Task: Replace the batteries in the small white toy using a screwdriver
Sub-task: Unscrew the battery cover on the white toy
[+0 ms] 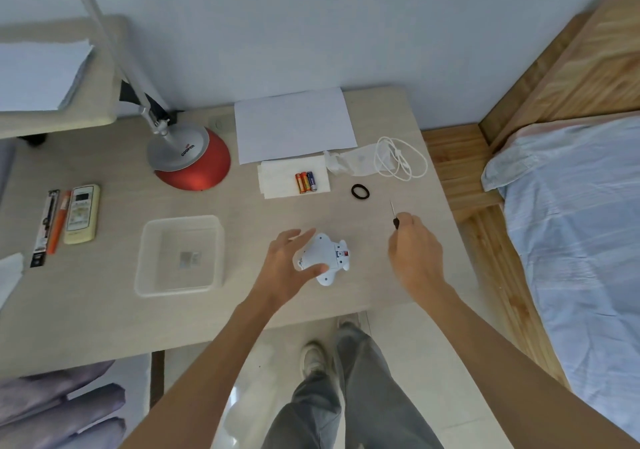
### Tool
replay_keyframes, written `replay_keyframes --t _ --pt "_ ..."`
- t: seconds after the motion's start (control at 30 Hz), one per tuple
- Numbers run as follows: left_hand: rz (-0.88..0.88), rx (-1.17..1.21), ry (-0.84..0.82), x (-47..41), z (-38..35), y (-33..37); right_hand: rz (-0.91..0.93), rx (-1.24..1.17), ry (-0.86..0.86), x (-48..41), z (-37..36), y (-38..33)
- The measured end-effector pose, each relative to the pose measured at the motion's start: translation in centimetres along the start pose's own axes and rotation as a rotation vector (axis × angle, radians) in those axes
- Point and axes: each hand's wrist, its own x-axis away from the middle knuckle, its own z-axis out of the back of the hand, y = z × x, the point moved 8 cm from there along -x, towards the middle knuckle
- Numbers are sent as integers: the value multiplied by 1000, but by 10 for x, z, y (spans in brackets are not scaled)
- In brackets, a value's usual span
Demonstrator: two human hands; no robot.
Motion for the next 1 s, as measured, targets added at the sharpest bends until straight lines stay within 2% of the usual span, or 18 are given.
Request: replay_keyframes --t 0.13,0.53,0.73,1.0 --pt "0 141 -12 -3 -17 -4 31 -39 32 6 34 -5" --pt "22 271 48 -8 -48 -13 201 -306 93 16 93 -12" --pt "32 259 42 -9 -51 -9 265 -363 -69 15 74 -31" --pt "77 232 52 -10 -52 -5 295 -204 -224 14 19 -51"
